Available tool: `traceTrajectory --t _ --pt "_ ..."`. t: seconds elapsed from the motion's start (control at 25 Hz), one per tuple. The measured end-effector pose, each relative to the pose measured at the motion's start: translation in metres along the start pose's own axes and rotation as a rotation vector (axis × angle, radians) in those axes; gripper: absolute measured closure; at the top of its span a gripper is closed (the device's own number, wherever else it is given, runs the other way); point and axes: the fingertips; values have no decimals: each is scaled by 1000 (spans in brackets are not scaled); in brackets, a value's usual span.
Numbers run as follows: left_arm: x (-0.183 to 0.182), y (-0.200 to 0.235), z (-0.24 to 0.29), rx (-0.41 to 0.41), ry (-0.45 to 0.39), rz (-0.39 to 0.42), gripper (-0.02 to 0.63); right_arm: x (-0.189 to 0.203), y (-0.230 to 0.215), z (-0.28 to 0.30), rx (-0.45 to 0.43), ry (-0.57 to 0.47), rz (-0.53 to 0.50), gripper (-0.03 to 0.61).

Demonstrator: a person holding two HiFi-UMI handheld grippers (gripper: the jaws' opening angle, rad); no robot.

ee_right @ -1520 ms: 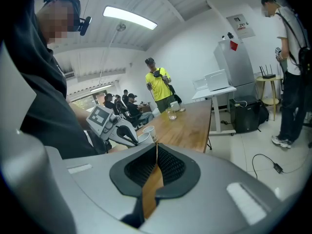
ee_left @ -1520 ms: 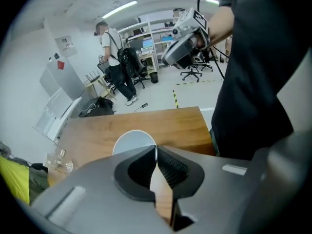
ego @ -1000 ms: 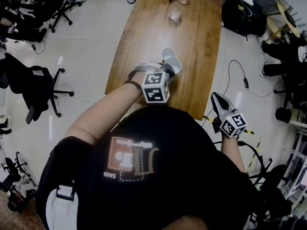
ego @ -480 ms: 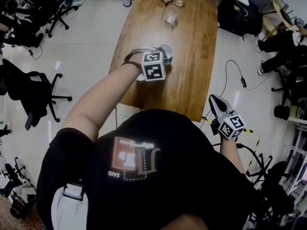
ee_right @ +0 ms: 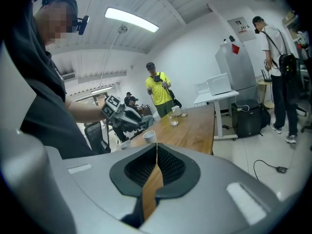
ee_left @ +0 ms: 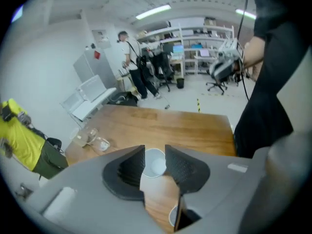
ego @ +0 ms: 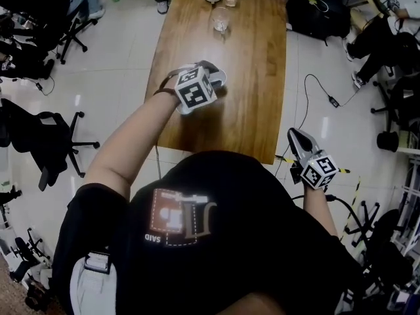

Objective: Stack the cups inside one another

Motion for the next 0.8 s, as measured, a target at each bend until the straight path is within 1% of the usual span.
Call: traceTrajectory --t 0.08,0.16,0.24,0.32,0.4,0.48,0.52,0.6,0.68,0.8 --pt "-10 13 -45 -97 -150 -126 502 -10 4 7 -19 -14 -18 557" --pt "-6 20 -93 -188 -307 -278 502 -23 8 16 -40 -30 -39 557" --pt "13 17 -133 -274 -431 -425 503 -36 13 26 -62 -45 -59 557" --pt "45 6 -161 -358 -506 -562 524 -46 22 36 -86 -47 -82 557" --pt "79 -12 -177 -430 -559 -707 567 -52 33 48 -110 -42 -104 557" --pt "106 -33 -183 -479 -587 -819 601 -53 45 58 -140 -24 -118 557" --pt "115 -45 -182 -489 -595 -861 607 -52 51 62 -158 -14 -120 557" --pt "124 -64 -176 -484 -623 -940 611 -47 60 70 -183 7 -120 557" --pt "125 -78 -167 -463 -643 -984 611 -39 65 76 -194 27 -122 557" --pt "118 -88 -160 -430 -645 -970 611 -32 73 82 -211 56 -127 558"
Point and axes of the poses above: the fingertips, and each gripper's own axes: z forward along the fingers, y to its left, x out of its underside, and after that the axes turned 15 degrees about z, right-handed
